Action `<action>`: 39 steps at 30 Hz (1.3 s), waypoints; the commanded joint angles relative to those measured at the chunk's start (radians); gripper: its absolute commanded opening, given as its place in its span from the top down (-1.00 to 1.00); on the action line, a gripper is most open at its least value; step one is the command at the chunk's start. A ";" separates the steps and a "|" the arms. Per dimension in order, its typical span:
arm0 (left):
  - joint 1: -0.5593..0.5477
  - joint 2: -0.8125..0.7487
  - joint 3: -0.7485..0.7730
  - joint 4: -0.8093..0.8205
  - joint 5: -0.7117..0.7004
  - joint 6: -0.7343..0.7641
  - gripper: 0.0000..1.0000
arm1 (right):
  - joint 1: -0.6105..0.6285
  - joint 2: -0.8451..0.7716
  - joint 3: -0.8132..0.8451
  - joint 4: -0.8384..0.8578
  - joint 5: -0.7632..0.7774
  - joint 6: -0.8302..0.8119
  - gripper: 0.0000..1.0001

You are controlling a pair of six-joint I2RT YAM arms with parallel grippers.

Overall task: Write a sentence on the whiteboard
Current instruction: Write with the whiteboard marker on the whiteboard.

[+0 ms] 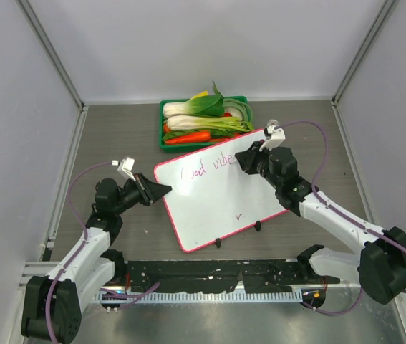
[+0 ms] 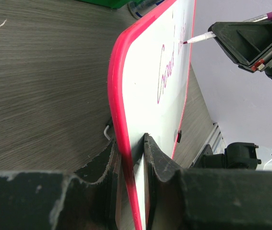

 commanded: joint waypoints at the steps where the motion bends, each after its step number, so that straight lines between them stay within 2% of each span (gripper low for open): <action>1: -0.012 -0.001 0.018 -0.038 -0.014 0.100 1.00 | -0.001 -0.013 -0.006 -0.032 0.038 -0.009 0.97; 22: -0.017 -0.009 0.020 -0.041 -0.012 0.095 1.00 | -0.001 -0.041 0.090 -0.020 0.120 0.003 0.98; 39: -0.021 -0.004 0.023 -0.046 -0.014 0.101 1.00 | -0.002 0.040 0.133 -0.014 0.149 -0.006 0.97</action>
